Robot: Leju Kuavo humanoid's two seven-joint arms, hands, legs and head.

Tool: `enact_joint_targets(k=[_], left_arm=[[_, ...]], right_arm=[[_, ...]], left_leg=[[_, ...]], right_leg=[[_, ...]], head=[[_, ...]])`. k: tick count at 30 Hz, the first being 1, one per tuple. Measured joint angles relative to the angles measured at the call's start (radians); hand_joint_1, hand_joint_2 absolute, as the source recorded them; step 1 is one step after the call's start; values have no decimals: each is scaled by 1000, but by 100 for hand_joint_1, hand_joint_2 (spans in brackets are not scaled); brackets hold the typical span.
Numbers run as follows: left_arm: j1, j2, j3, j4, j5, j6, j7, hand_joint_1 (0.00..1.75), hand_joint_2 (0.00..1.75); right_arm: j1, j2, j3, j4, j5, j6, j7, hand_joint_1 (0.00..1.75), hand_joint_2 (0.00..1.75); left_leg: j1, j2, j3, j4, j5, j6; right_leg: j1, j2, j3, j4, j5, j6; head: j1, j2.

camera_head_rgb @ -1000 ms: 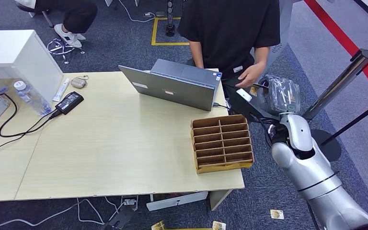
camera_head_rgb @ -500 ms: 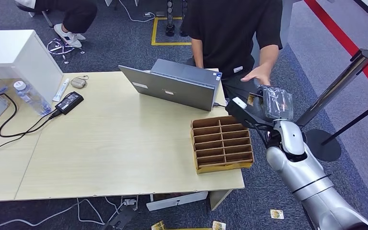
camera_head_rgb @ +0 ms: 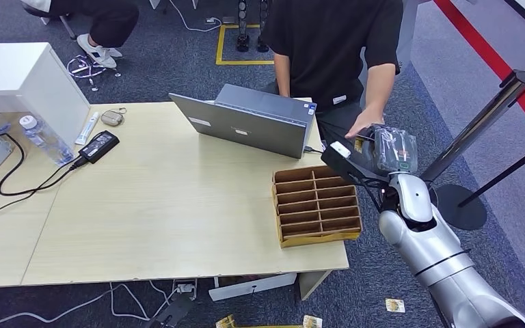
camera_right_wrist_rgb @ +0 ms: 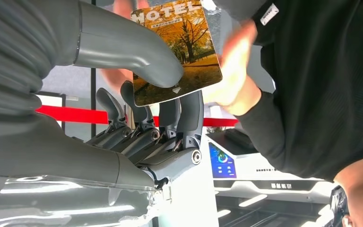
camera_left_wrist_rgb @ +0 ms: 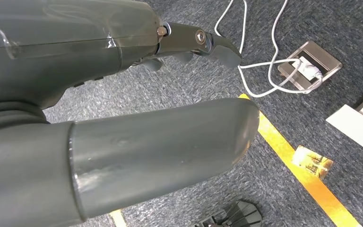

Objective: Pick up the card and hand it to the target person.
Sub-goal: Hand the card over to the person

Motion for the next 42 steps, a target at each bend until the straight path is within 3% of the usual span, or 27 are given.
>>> enact_joint_targets(k=[10,12,14,16,23,31,37,42], left_arm=[[0,0,0,0,0,0,0,0,0],[0,0,0,0,0,0,0,0,0],[0,0,0,0,0,0,0,0,0],[0,0,0,0,0,0,0,0,0],[0,0,0,0,0,0,0,0,0],[3,0,0,0,1,4,-2,0,0],[14,0,0,0,16,20,-8,0,0],[30,0,1,0,35,36,-21,0,0]], right_arm=[[6,0,-1,8,10,-6,7,140,175],[7,0,-1,8,10,-6,8,92,175],[7,0,-1,8,11,-6,8,22,175],[8,0,-1,9,15,-6,10,0,175],[16,0,-5,10,24,-21,22,0,175],[46,2,-34,-4,-35,-134,9,0,175],[110,25,-75,-66,-145,-284,-54,0,175],[194,72,-80,-119,-281,-336,-135,0,175]], left_leg=[[0,0,0,0,0,0],[0,0,0,0,0,0],[0,0,0,0,0,0],[0,0,0,0,0,0],[0,0,0,0,0,0],[0,0,0,0,0,0],[0,0,0,0,0,0],[0,0,0,0,0,0]], right_leg=[[0,0,0,0,0,0],[0,0,0,0,0,0],[0,0,0,0,0,0],[0,0,0,0,0,0],[0,0,0,0,0,0],[0,0,0,0,0,0],[0,0,0,0,0,0],[0,0,0,0,0,0]], head=[[0,0],[0,0],[0,0],[0,0],[0,0],[0,0],[0,0],[0,0]])
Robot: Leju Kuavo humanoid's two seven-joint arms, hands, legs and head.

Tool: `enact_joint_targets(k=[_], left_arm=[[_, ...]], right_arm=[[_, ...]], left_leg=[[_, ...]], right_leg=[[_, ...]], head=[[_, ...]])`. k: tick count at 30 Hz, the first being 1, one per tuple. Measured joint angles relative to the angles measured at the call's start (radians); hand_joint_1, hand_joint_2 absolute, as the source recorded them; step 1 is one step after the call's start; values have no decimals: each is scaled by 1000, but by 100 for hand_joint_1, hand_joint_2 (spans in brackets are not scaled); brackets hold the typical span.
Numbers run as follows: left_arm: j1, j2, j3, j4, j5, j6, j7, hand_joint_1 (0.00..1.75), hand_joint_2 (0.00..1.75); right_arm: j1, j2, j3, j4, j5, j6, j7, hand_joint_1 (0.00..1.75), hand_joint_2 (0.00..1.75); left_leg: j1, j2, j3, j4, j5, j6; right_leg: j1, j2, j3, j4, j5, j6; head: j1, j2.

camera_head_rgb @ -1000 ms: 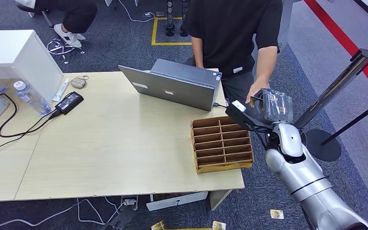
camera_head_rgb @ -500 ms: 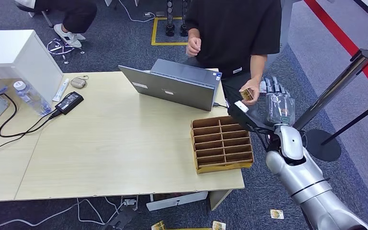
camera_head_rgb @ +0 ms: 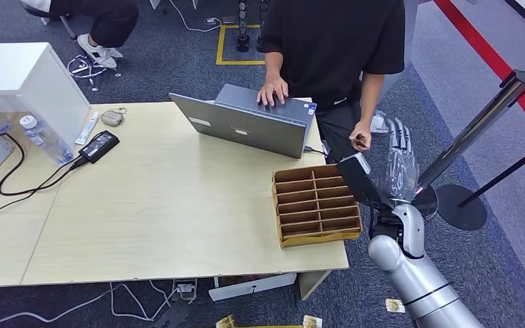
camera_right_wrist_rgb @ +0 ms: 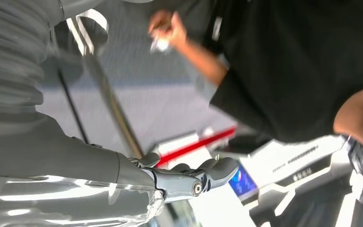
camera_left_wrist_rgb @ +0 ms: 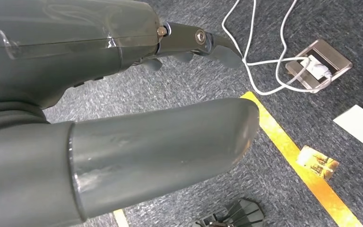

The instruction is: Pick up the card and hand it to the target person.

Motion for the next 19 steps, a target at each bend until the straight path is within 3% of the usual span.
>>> enact_joint_targets(k=[9,14,19], left_arm=[[32,5,2,0,24,24,-19,0,0],[40,9,7,0,25,31,-21,0,0],[43,11,10,0,25,33,-21,0,0]], right_arm=[[170,117,3,-13,-293,-48,-182,0,175],[221,163,10,-2,-401,-58,-219,0,175],[248,189,12,8,-427,-63,-239,0,175]], left_leg=[[0,0,0,0,0,0],[0,0,-1,0,0,0],[0,0,0,0,0,0]], right_leg=[[0,0,0,0,0,0],[0,0,0,0,0,0],[0,0,0,0,0,0]], head=[[0,0],[0,0],[0,0]])
